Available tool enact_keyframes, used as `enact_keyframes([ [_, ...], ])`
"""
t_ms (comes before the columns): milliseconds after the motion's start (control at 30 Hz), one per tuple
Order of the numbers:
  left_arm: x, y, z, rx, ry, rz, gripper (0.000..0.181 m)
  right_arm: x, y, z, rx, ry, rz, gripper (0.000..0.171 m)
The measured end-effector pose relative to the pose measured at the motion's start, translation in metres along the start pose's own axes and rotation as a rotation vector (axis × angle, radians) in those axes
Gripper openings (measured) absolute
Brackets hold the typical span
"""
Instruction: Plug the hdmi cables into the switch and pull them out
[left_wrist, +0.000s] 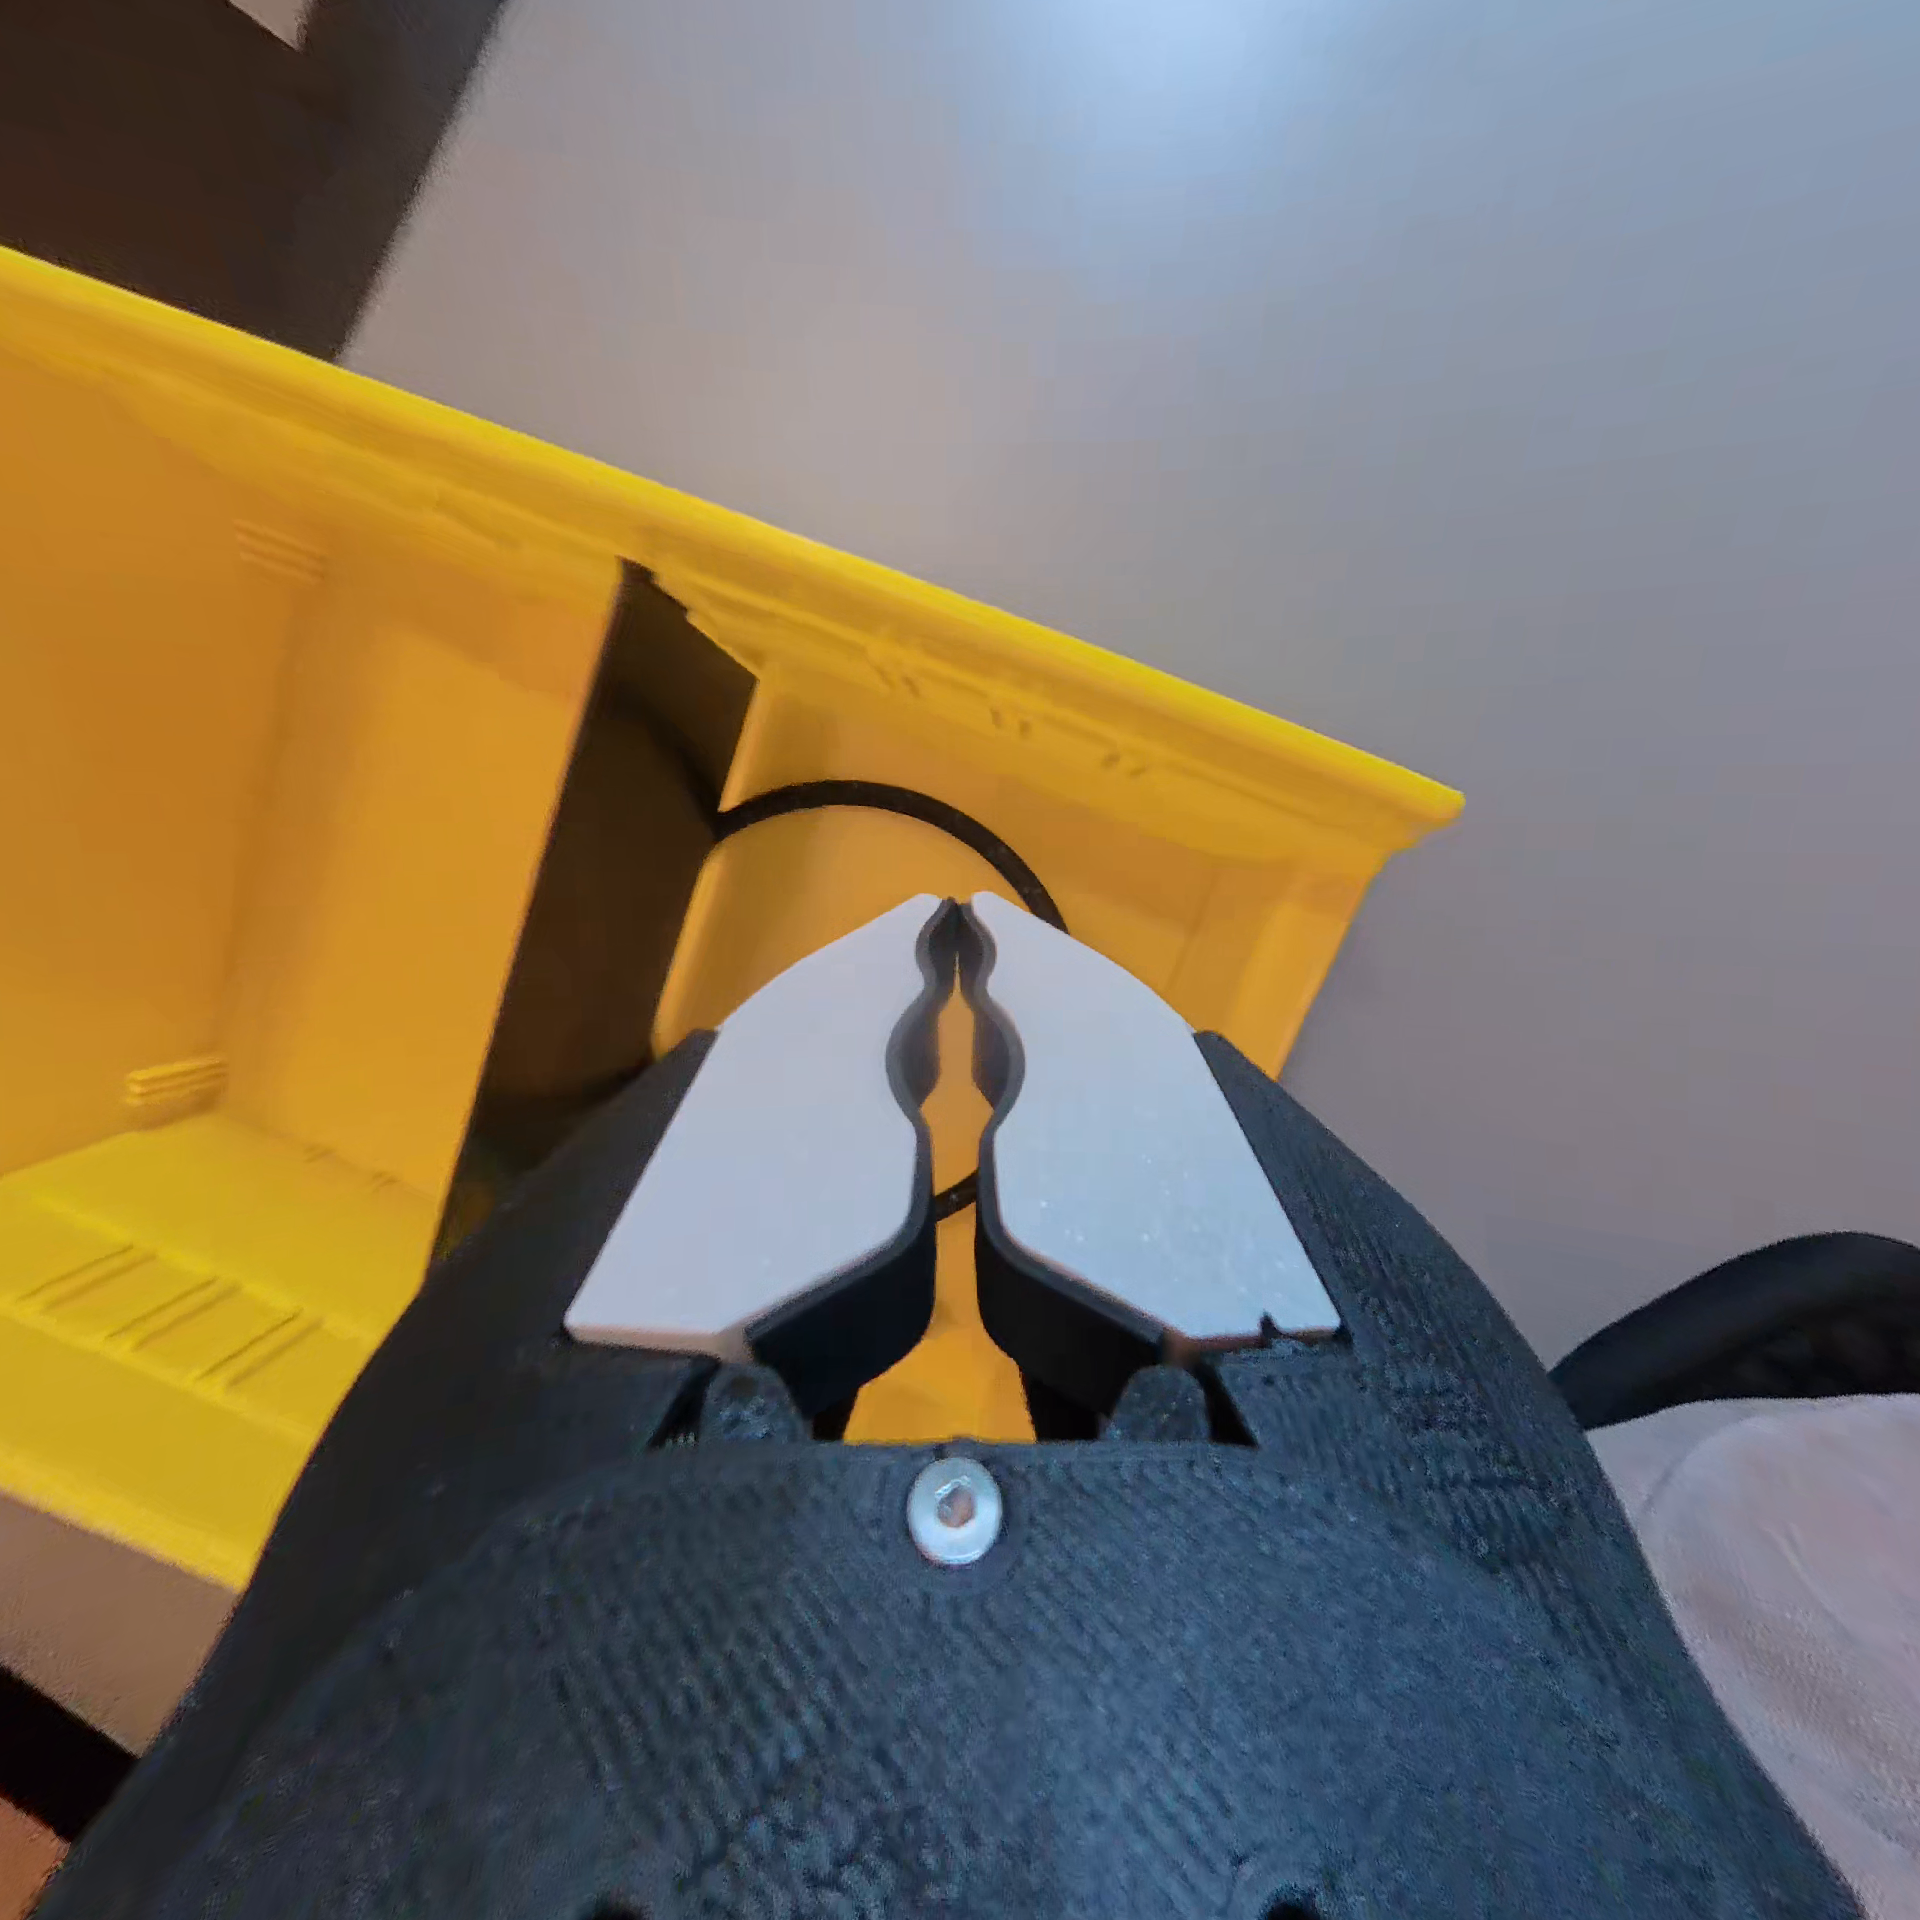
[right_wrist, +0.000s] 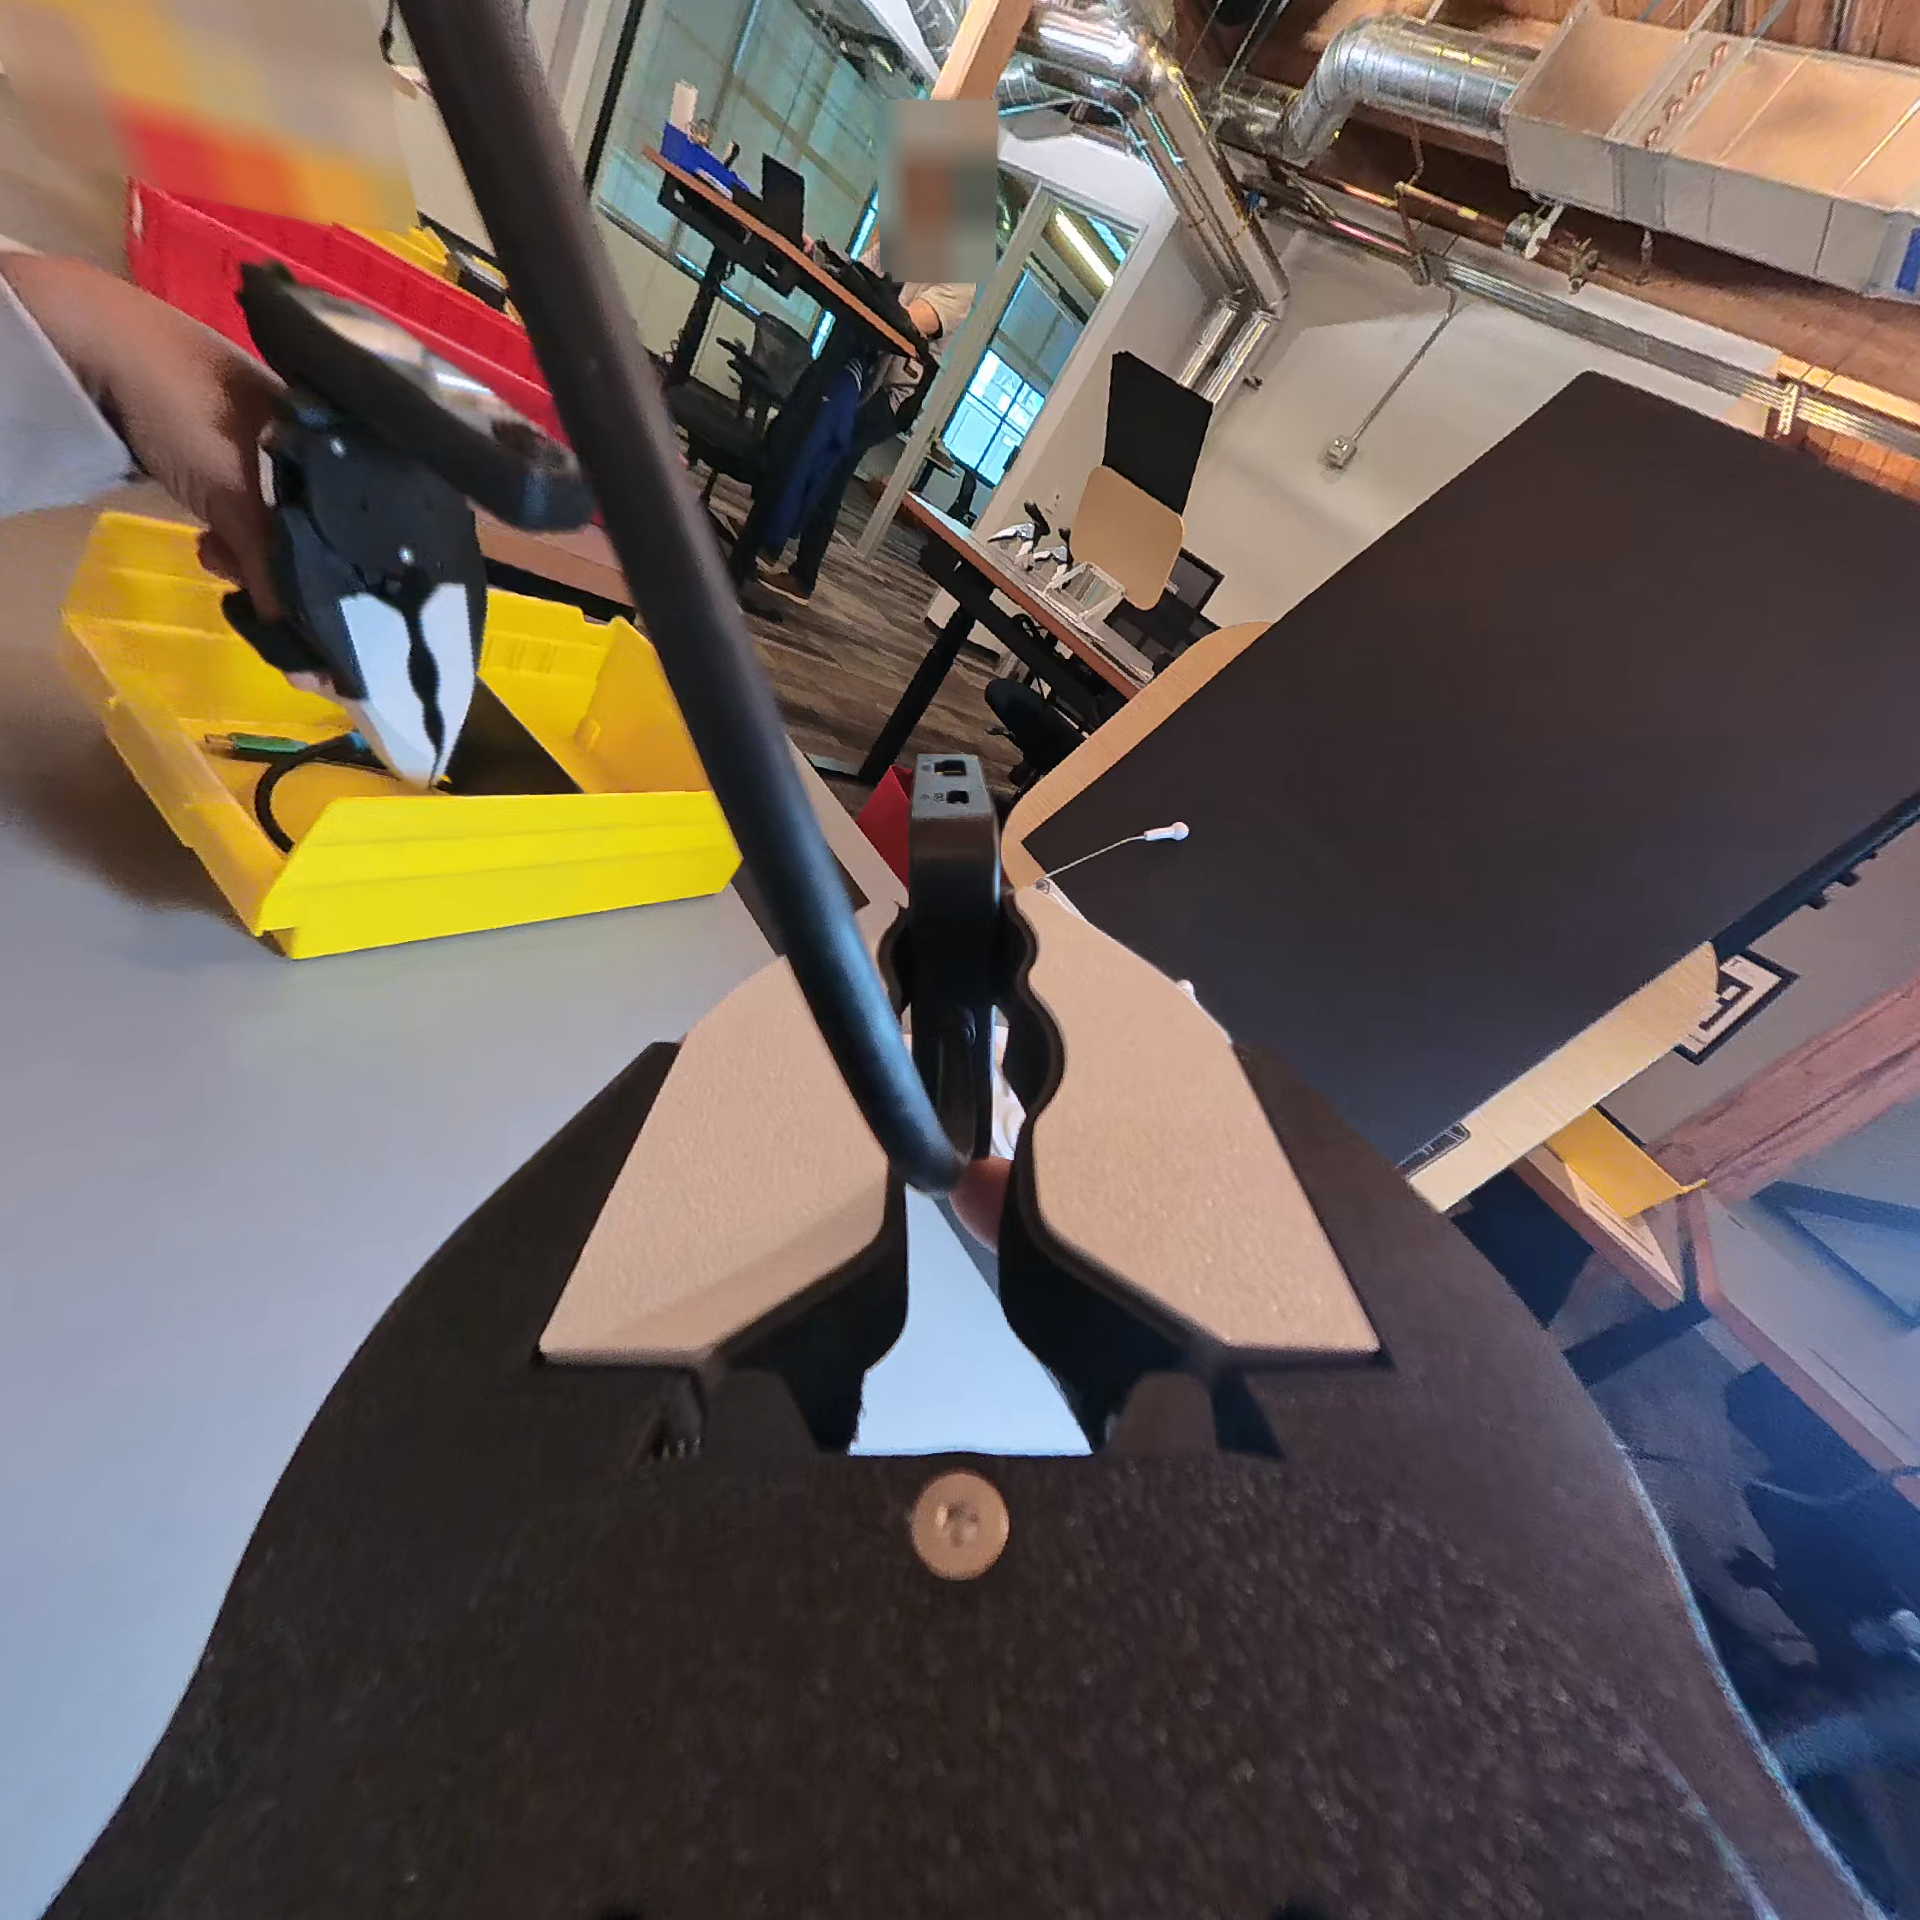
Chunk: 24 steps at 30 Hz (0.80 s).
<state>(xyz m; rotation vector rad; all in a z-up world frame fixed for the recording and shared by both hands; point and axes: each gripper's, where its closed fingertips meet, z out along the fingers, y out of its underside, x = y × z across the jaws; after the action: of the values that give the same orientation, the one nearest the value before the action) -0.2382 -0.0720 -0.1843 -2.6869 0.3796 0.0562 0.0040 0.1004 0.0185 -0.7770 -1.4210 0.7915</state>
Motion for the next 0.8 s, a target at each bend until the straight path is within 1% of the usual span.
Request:
enact_keyframes([
  [33,0.0,0.005,0.008,-0.038,0.009,-0.002,0.0,-0.001,0.0,0.001,-0.001,-0.004,-0.001,0.015],
  [100,-0.005,0.015,0.027,-0.109,0.008,-0.025,0.002,-0.003,0.001,0.002,-0.01,-0.006,-0.014,0.015],
  [133,-0.005,0.018,0.036,-0.132,0.028,-0.048,0.019,-0.003,0.001,0.003,-0.015,-0.004,-0.023,0.015],
  [233,0.003,0.021,0.055,-0.154,0.11,-0.079,0.034,-0.002,0.002,0.002,-0.017,0.001,-0.026,0.015],
  [300,0.009,0.022,0.061,-0.158,0.149,-0.088,0.036,-0.001,0.002,0.001,-0.011,0.002,-0.016,0.015],
  [367,0.009,0.028,0.066,-0.198,0.147,-0.089,0.037,0.0,0.002,0.001,-0.012,0.005,-0.015,0.015],
  [433,0.01,0.025,0.068,-0.193,0.151,-0.089,0.029,0.0,0.001,0.0,-0.012,0.007,-0.02,0.015],
  [467,0.011,0.024,0.069,-0.194,0.158,-0.081,0.019,0.0,0.0,0.0,-0.01,0.009,-0.022,0.015],
  [500,0.012,0.024,0.069,-0.198,0.16,-0.071,0.016,0.0,0.0,-0.001,-0.008,0.008,-0.022,0.015],
  [667,0.009,0.025,0.065,-0.204,0.156,-0.042,0.013,-0.003,0.001,0.002,-0.011,0.002,-0.02,0.015],
  [800,0.005,0.022,0.043,-0.162,0.114,-0.035,0.01,-0.003,0.003,0.003,-0.019,0.002,-0.031,0.015],
])
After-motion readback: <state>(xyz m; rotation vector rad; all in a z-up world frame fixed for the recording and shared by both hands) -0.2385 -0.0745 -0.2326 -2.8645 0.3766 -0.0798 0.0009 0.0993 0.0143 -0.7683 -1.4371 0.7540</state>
